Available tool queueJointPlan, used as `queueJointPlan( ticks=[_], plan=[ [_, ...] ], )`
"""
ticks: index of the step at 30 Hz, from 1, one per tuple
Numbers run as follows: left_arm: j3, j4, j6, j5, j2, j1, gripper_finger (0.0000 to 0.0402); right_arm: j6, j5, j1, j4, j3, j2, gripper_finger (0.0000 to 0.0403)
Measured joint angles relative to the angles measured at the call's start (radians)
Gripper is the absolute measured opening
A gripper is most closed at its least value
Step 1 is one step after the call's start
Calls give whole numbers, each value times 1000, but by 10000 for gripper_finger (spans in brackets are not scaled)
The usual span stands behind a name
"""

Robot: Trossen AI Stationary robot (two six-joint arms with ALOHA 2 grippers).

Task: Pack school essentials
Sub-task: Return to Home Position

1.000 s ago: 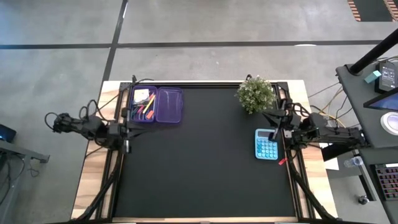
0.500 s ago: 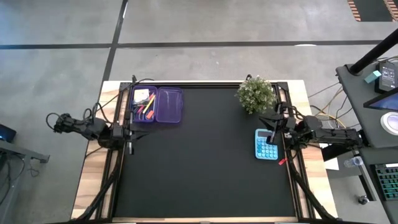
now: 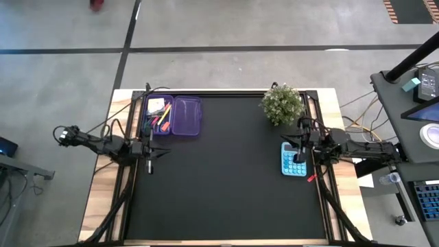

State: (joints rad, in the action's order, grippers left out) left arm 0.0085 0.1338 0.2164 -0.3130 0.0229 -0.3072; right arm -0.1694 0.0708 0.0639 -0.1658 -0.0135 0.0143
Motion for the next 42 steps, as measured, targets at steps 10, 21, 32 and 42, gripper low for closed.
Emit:
queueJointPlan(
  ticks=[10, 21, 32, 42],
  plan=[
    [-1, -11, -53, 1, 31, 0, 6, 46, 8, 0, 66, 1, 2, 9],
    [-2, -11, 25, -4, 53, 0, 6, 39, 8, 0, 79, 2, 8, 9],
    [-3, -11, 26, -5, 52, 0, 6, 46, 8, 0, 83, 1, 13, 9],
    [-4, -11, 26, -5, 53, 0, 6, 46, 8, 0, 83, 1, 13, 9]
  ],
)
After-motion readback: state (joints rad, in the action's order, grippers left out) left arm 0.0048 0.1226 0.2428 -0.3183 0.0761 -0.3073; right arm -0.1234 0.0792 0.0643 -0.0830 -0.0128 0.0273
